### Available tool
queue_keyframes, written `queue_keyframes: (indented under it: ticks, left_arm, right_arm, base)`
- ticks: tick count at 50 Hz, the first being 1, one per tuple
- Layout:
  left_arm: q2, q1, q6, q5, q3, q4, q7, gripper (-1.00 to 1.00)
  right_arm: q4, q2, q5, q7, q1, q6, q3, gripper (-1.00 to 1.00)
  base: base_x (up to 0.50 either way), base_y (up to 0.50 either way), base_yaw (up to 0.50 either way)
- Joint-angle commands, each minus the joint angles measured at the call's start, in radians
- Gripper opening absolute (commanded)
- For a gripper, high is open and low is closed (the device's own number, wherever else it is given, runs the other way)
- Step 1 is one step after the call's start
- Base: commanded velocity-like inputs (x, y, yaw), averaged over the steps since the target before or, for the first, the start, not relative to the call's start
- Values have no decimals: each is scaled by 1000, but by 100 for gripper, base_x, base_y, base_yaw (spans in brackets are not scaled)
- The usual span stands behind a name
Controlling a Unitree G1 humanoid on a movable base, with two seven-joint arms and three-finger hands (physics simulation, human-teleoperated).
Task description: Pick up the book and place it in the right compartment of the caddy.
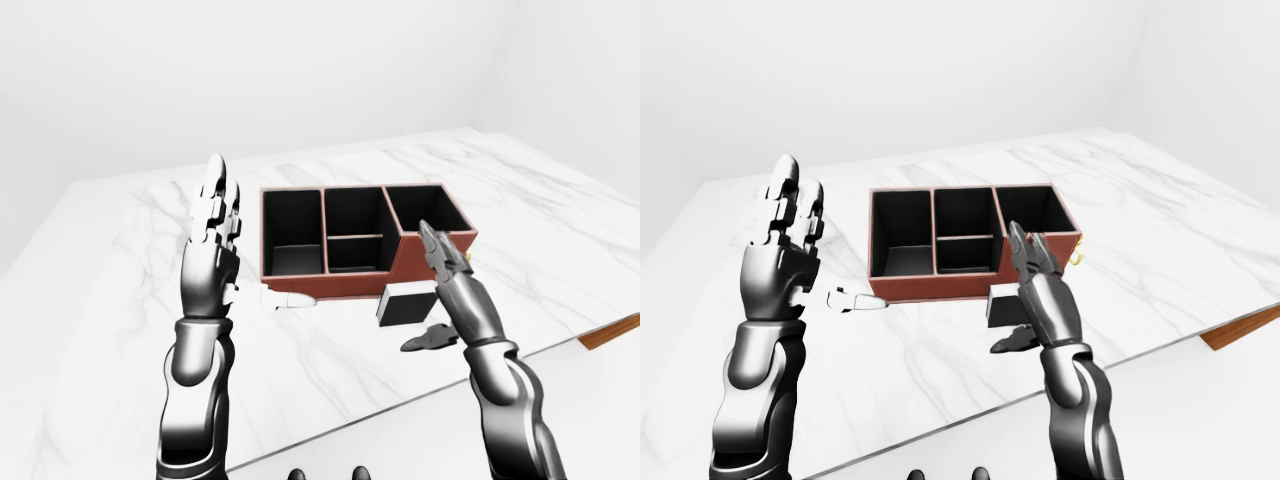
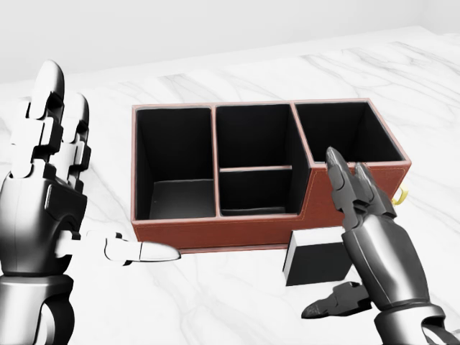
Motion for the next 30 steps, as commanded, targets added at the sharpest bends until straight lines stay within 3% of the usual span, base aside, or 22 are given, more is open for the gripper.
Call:
queue_keyframes:
  ticks: [1,6,18,22,30]
  left_arm:
    - [1,7,0,-6,5,4,-1,100]
    - [2,9,0,-9,8,2,-1,100]
    - [3,9,0,-12,10,12,2,100]
    - [3,7,0,-13,11,14,2,100]
    - [4,2,0,-14,13,20,2,100]
  right_arm:
    - [18,2,-325,67,75,-68,-19,100]
    - [36,5,-432,85,93,-118,-11,100]
    - [110,1,-532,80,74,-145,8,100]
    - [148,0,-555,86,44,-134,17,100]
    - [206,-14,-577,77,24,-142,19,100]
  base:
    - [0,0,0]
    - [0,0,0]
    - [0,0,0]
    - [0,0,0]
    - [0,0,0]
